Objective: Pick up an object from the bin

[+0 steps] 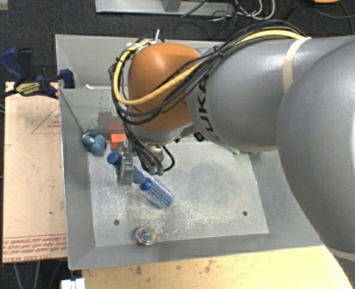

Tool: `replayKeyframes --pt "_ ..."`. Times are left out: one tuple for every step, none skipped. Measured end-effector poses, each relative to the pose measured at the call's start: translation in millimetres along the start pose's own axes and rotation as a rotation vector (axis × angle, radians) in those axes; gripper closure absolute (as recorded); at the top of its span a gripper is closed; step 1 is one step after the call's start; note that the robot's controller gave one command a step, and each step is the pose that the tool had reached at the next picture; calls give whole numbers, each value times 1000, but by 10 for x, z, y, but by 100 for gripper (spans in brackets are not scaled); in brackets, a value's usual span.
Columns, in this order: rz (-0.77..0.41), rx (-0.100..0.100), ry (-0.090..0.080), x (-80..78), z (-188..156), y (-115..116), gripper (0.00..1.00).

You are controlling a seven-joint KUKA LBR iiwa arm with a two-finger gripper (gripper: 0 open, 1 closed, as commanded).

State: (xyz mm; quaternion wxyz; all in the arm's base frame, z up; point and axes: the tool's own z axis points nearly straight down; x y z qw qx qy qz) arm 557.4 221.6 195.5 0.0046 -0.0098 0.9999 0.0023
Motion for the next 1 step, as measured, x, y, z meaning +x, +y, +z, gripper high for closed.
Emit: replayKeyframes --pt "-89 0 -1 -16 -940 103 100"
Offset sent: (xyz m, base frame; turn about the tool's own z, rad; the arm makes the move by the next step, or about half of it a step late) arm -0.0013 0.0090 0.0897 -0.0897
